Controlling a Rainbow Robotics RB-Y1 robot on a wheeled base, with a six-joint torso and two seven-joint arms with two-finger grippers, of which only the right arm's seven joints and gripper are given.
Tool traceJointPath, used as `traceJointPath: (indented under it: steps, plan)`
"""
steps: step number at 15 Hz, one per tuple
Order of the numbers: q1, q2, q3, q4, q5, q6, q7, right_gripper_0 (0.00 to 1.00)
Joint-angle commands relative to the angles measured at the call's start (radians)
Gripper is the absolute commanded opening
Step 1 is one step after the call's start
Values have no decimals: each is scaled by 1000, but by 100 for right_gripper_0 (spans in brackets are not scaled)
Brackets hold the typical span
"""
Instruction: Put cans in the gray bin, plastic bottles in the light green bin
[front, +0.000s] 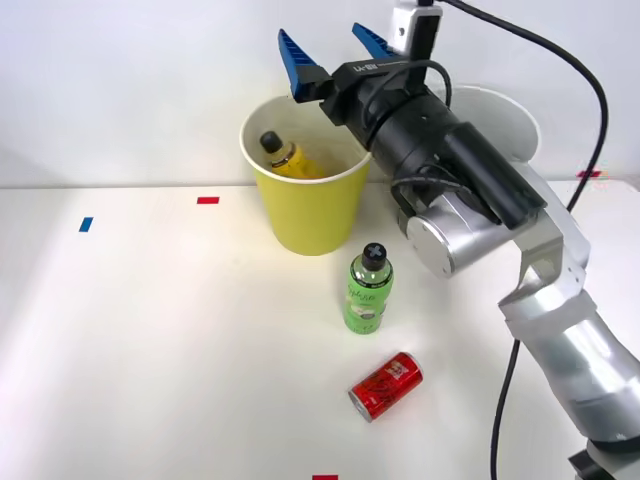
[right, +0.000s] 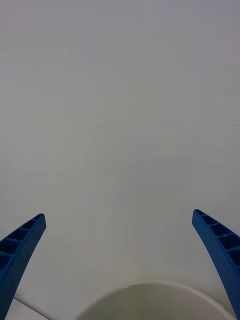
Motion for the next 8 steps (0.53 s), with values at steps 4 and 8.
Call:
traceJointPath:
  steps: [4, 8]
  plan:
    - [324, -99, -81, -209, 8, -138, -26, 100]
    - [531, -117, -136, -241, -1, -271, -33, 100]
